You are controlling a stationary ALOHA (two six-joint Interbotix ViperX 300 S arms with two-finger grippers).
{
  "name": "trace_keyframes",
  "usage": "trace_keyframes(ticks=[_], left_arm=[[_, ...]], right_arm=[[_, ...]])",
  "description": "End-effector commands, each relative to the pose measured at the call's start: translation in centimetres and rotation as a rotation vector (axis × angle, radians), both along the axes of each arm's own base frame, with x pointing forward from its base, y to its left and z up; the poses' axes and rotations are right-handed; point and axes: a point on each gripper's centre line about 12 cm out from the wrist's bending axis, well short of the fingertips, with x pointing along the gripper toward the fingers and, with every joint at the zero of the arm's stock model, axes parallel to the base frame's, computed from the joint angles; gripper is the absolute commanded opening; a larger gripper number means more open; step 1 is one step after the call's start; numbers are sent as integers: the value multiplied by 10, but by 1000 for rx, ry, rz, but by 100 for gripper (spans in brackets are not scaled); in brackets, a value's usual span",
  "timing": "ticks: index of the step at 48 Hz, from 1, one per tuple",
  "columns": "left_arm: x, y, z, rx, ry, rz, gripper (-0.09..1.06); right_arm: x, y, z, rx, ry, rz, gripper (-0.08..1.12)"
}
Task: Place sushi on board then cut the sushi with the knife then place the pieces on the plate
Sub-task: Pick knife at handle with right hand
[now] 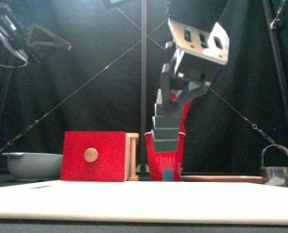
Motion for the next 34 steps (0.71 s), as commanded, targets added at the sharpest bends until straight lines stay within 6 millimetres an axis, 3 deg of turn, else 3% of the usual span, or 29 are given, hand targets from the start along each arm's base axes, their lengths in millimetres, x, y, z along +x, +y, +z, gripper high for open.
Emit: trace_keyframes(ticks=[1,11,25,34], left_arm=[[2,2,6,2,-18,7,17],[1,2,6,2,-20,10,17],[2,3,5,0,-18,12,17],[1,4,5,-3,-19,18,17]], right_arm=[[3,-1,6,15,-23,-8,69],[9,1,-5,28,-17,22,76],[8,8,-21,205,13,12,99],[9,22,-20,322,4,16,102]])
